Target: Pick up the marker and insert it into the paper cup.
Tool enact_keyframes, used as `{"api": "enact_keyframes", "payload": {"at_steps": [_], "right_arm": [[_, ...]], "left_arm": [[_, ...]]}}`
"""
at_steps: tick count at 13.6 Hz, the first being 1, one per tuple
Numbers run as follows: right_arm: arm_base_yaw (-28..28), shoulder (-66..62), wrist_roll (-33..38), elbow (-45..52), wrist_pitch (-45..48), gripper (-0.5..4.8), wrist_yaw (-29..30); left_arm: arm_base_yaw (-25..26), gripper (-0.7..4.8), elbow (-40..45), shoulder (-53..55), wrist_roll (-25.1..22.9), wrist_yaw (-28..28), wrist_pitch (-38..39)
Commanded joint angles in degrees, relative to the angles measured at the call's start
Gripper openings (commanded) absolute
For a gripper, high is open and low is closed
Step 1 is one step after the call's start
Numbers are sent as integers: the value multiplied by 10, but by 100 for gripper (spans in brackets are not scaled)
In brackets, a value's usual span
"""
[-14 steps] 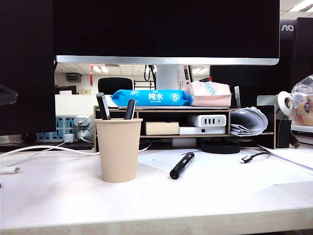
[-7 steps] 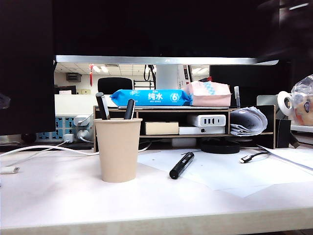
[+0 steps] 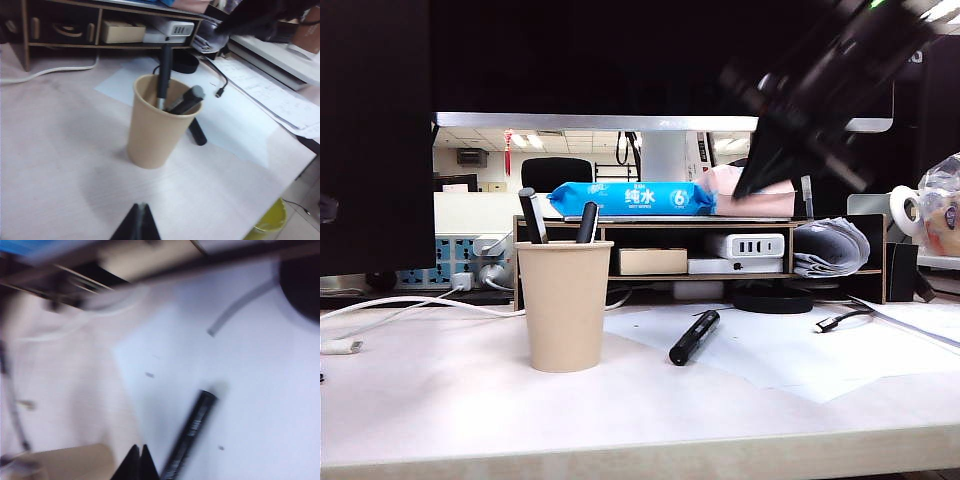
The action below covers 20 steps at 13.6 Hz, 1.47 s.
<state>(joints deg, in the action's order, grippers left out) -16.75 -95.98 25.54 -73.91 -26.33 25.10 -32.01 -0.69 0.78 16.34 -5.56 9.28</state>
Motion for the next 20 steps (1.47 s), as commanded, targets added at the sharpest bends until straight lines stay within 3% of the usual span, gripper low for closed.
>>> {"api": "enact_keyframes", "payload": {"at_steps": [1,7,10,13,14,15,20], "right_arm": [[-5,-62,-4,-67,-111,-6,-7],[-5,-149,-29,-152,-217,7,-12],[-5,-159,-30,-155,-207,67,-12],[-7,-167,-29,-156,-198,78,-9],[-9,-170,-29,-156,-194,130,-9],[-12,-171,-29,-156,-187,150,-7],[-43,-185,-29,-157,-136,157,-19]], "left_arm": [[0,-5,2,0,-3,4,8],[0,-5,1,0,-13,4,8],[0,-5,1,0,-13,4,8],[0,-5,1,0,-13,4,8],[0,-5,1,0,-13,4,8],[0,-5,1,0,-13,4,8],[0,-5,1,0,-13,4,8]]}}
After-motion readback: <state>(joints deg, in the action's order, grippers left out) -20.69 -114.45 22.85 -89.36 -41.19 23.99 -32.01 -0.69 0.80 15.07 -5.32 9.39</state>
